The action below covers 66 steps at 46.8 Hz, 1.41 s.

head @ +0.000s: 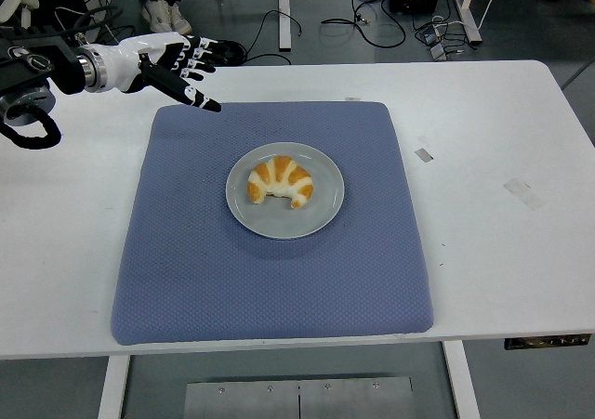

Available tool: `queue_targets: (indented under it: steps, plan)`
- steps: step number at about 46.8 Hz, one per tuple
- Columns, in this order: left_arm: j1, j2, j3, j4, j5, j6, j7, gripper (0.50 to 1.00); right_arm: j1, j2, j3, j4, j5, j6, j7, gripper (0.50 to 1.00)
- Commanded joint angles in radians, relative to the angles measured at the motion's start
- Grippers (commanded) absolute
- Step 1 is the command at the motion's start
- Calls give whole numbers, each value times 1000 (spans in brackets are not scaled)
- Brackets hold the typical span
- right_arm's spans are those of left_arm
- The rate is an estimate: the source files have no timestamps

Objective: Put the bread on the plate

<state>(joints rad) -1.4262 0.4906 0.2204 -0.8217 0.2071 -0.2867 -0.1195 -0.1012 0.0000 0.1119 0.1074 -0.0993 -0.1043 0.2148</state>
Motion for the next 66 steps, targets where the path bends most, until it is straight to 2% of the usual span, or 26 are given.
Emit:
queue_targets:
  steps: [1, 17, 25, 38, 51, 66]
  plan:
    - [4, 23, -13, 3, -28, 0, 0, 968, 0, 0, 0, 0, 0, 0, 0, 1000]
    - [78, 126, -134, 21, -133, -3, 0, 968, 0, 0, 0, 0, 0, 0, 0, 1000]
    - [127, 169, -179, 41, -137, 0, -2, 969, 0, 0, 0, 0, 1, 0, 0, 1000]
    - [159, 198, -203, 55, -138, -3, -2, 971, 0, 0, 0, 0, 1, 0, 0, 1000]
    - [240, 197, -341, 90, -137, -5, 9, 972, 0, 0, 0, 0, 0, 0, 0, 1000]
    - [244, 192, -342, 116, -135, -2, 12, 974, 0, 0, 0, 0, 0, 0, 0, 1000]
